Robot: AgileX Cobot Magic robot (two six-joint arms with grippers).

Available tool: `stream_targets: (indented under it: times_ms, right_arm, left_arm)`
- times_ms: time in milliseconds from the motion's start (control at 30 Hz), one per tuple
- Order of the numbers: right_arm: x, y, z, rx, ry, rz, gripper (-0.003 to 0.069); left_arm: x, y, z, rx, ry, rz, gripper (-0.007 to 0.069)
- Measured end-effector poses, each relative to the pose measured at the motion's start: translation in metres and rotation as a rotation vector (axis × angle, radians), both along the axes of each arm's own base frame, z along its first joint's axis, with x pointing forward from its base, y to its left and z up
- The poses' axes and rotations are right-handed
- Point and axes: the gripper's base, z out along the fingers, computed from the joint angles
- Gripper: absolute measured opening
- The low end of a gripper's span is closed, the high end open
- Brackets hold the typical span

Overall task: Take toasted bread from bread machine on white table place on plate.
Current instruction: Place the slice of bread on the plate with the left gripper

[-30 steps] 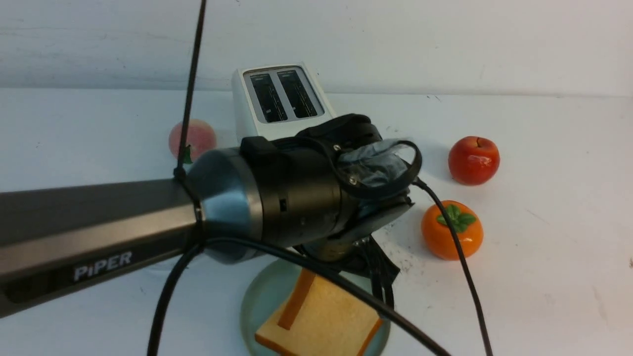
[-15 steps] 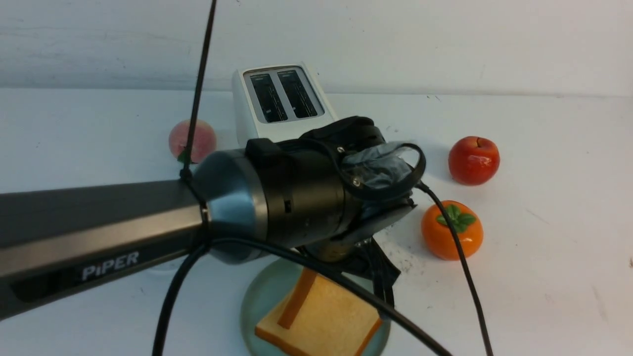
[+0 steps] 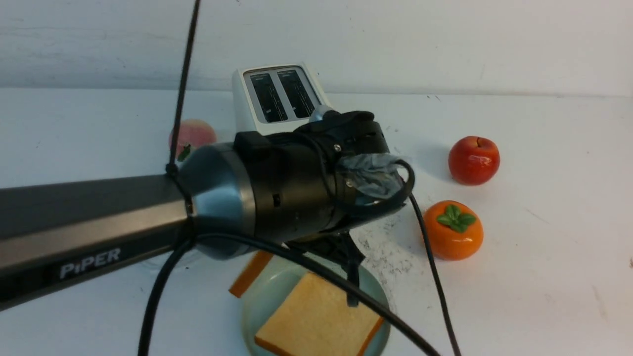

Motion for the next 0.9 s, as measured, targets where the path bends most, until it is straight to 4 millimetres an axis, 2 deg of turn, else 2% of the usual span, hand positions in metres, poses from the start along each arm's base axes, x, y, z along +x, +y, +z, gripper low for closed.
stream_targets:
  times_ms: [67, 200, 333, 400, 567, 900]
  right_arm:
    - [0.0, 0.0, 0.0, 0.0, 0.0, 0.0, 0.0115]
    - [0.0, 0.0, 0.0, 0.0, 0.0, 0.0, 0.0118]
    - [0.0, 0.0, 0.0, 0.0, 0.0, 0.0, 0.0121]
    - [0.0, 0.0, 0.0, 0.0, 0.0, 0.0, 0.0123]
    - [0.0, 0.0, 0.0, 0.002, 0.0, 0.0, 0.0128]
    - [0.0, 0.001, 0.0, 0.021, 0.005, 0.004, 0.0135]
  left_arm:
    - [-0.002, 0.003, 0.008, -0.024, -0.017, 0.011, 0.0094]
    - [-0.003, 0.002, 0.01, -0.059, -0.017, 0.029, 0.0094]
    - [-0.001, -0.006, -0.002, -0.087, 0.013, 0.019, 0.0094]
    - [0.001, -0.012, -0.016, -0.093, 0.047, 0.018, 0.0094]
    - [0.004, -0.019, -0.034, -0.078, 0.08, 0.015, 0.0094]
    - [0.002, -0.02, -0.038, -0.097, 0.115, 0.029, 0.0094]
